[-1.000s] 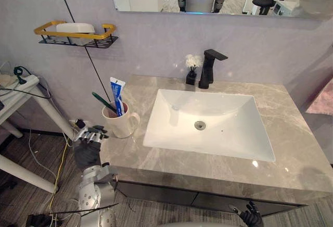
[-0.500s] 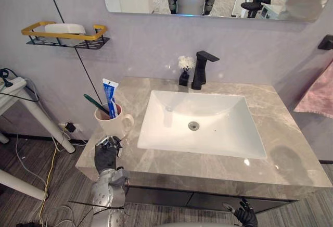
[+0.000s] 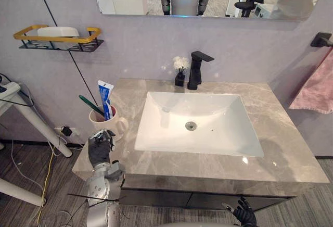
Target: Organize washtable
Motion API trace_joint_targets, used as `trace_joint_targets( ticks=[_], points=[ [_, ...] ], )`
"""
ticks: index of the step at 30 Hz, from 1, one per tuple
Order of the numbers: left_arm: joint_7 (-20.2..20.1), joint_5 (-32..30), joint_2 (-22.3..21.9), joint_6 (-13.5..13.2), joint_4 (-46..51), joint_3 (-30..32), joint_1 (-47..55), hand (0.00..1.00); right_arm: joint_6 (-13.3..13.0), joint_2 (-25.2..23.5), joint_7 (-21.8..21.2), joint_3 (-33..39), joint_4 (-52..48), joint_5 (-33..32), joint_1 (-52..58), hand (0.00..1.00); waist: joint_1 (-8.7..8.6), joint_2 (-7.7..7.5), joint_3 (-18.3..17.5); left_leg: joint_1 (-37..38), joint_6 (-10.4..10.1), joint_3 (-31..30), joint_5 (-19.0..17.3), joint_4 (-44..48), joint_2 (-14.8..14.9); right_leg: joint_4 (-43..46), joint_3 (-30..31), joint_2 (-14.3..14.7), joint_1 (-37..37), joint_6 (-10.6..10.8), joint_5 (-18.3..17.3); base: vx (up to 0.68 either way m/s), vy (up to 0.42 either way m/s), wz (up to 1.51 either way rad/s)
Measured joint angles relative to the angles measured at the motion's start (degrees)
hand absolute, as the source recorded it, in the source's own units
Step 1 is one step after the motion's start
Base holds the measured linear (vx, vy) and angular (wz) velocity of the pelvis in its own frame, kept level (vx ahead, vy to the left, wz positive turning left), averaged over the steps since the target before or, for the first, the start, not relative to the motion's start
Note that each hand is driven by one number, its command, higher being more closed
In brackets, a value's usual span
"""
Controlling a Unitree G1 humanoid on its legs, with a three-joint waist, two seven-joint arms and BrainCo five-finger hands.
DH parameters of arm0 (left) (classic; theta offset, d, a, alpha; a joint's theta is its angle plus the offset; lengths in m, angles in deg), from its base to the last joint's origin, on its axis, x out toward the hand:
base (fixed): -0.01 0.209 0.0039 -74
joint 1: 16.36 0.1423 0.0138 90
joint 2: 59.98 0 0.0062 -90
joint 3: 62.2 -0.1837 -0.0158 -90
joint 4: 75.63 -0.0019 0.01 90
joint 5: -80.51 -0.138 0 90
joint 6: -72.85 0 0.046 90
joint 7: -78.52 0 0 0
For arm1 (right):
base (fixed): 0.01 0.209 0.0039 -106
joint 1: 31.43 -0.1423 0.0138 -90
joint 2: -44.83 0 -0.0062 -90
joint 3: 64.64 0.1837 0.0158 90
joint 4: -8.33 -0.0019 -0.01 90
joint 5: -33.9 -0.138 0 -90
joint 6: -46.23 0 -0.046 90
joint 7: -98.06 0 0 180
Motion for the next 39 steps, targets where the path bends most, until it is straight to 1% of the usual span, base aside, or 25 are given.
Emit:
trace_joint_targets(
  ticks=[3,8,16,27,39],
  points=[
    [0.2,-0.4,0.0,0.0,-0.1,1.3,0.0,1.00,0.0,0.0,0.0,0.0,-0.3,0.4,0.0,0.00,0.08,0.27,-0.2,0.0,0.0,0.7,0.0,-0.2,0.0,-1.0,0.5,0.1,0.0,0.0,0.8,-0.02,-0.016,-0.09],
    [1.1,-0.5,0.0,0.0,-1.7,2.2,0.0,1.00,0.0,0.0,0.0,0.0,-0.6,1.3,0.0,0.00,-0.01,0.88,-0.8,0.0,0.0,0.9,0.0,-0.2,0.0,-1.2,0.7,0.1,0.0,0.0,1.0,-0.01,-0.005,-0.03],
    [1.1,-1.7,-0.1,0.0,-2.1,3.3,0.0,1.00,0.0,0.0,0.0,-0.4,-0.6,1.5,-0.1,0.00,0.05,0.89,-0.8,0.2,-0.3,1.3,-0.2,-0.3,0.5,-1.2,1.1,0.7,0.0,-0.1,1.1,-0.02,-0.030,-0.02],
    [1.1,-2.2,-0.1,0.0,-2.5,3.2,-0.8,1.00,0.0,0.0,0.0,-0.4,-0.6,2.0,-0.1,0.00,0.01,0.83,-0.7,0.2,-0.2,1.6,-0.1,-0.4,0.8,-1.6,1.3,1.0,0.0,-0.3,1.2,0.00,-0.011,0.00],
    [1.4,-2.4,2.2,0.7,-5.5,3.3,-4.7,1.00,0.0,0.2,0.0,0.1,-0.6,2.0,-0.8,0.00,-0.05,0.61,-0.3,-0.1,-0.5,3.8,-0.4,-0.5,1.2,-1.7,3.5,1.6,-1.5,-0.7,2.0,-0.03,-0.022,-0.10]
  ],
)
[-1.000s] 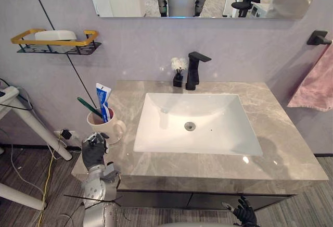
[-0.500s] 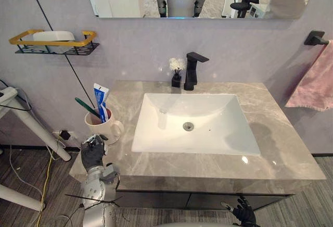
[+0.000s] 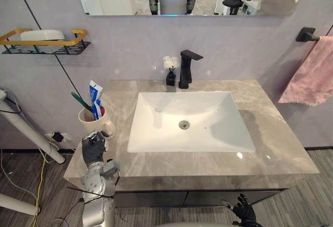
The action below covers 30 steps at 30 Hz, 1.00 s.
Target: Organize washtable
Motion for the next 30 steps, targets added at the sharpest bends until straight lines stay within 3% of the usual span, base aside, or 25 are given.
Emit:
trace_joint_targets(
  ticks=[30],
  points=[
    [0.9,-1.9,1.6,-0.7,-6.0,0.2,-4.2,1.00,0.0,0.3,0.0,0.1,-2.2,1.8,1.3,0.00,-0.08,0.68,1.7,0.8,-0.3,2.8,-0.8,-0.8,0.4,-0.6,2.5,0.7,-0.8,-0.1,-0.1,0.00,-0.021,-0.04]
  ],
)
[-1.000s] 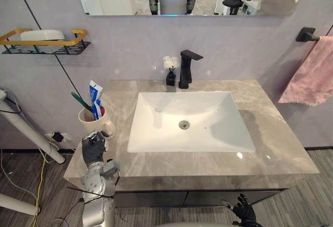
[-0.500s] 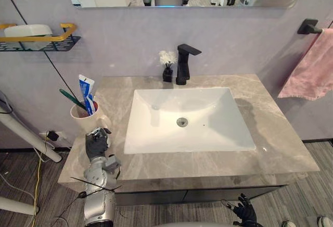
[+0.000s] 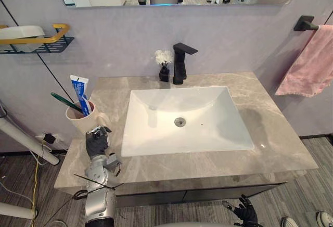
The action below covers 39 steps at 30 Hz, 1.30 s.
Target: Organize washtable
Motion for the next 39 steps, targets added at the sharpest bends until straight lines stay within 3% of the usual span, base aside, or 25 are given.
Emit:
trace_joint_targets(
  ticks=[25,39],
  points=[
    [-0.1,0.0,-1.7,0.0,8.5,3.4,6.5,1.00,0.0,-0.3,-1.2,-0.1,0.0,0.0,-0.3,0.00,0.29,-0.49,0.1,0.1,0.3,-2.9,-0.2,1.1,-0.1,0.0,-4.6,-0.7,2.3,0.0,0.0,-0.02,-0.034,0.07],
    [-0.2,0.0,1.7,0.4,6.8,5.7,6.0,1.00,0.0,0.1,-1.2,-0.1,0.6,0.1,-0.3,0.00,0.13,-0.45,0.0,0.1,0.2,-2.5,-0.2,1.1,-0.1,0.0,-4.4,-0.6,2.1,0.0,0.0,-0.01,-0.027,-0.01]
  ],
)
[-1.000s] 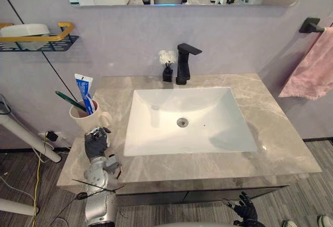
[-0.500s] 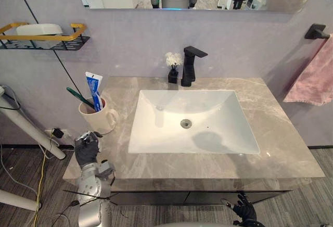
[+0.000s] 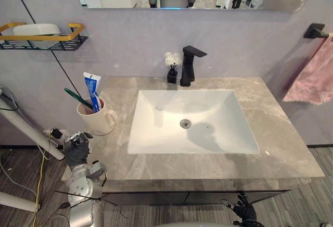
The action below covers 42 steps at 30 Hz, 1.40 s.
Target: Organize washtable
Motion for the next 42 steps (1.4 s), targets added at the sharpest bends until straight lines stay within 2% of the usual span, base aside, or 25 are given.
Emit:
trace_joint_targets(
  ticks=[4,13,21,30,42],
  points=[
    [0.0,0.0,0.1,0.3,-1.5,1.8,-1.8,1.00,0.0,0.0,0.0,0.0,0.0,0.1,-0.1,0.00,0.07,0.06,0.0,-0.1,-0.2,0.7,-0.1,0.0,0.1,0.1,0.7,0.1,-0.5,0.0,0.0,-0.01,-0.014,-0.09],
    [0.0,-0.2,0.8,0.7,-6.7,1.2,-4.4,1.00,0.0,1.0,0.0,0.0,0.0,0.5,0.1,0.00,-0.09,0.46,0.0,-0.1,-0.4,2.4,-0.3,0.1,0.3,0.5,2.8,0.6,-1.6,0.0,0.0,-0.01,-0.030,-0.11],
    [0.1,-0.4,4.7,0.6,-10.5,0.5,-6.1,1.00,0.0,1.8,0.0,0.0,0.0,0.5,0.1,0.00,0.03,0.97,0.4,-0.3,-0.5,3.0,-0.6,0.8,0.5,0.7,3.0,0.7,-2.1,-0.1,-0.1,-0.02,-0.029,-0.03],
    [0.1,-0.6,9.2,0.6,-13.8,0.1,-9.5,1.00,0.0,2.3,0.1,0.1,0.0,0.5,-0.7,0.00,-0.05,0.27,1.1,-2.0,-0.5,3.3,-0.6,1.6,0.5,1.2,3.3,0.7,-4.0,-0.1,-0.1,-0.01,-0.016,-0.02],
    [0.4,-0.6,12.2,0.5,-16.3,-0.8,-13.7,1.00,0.0,2.9,0.1,0.9,2.5,0.5,-1.8,0.00,-0.16,-0.17,1.6,-3.2,-0.5,4.0,-0.5,1.9,0.4,0.9,4.2,0.7,-5.8,-0.3,0.3,0.01,-0.010,-0.04]
  ],
)
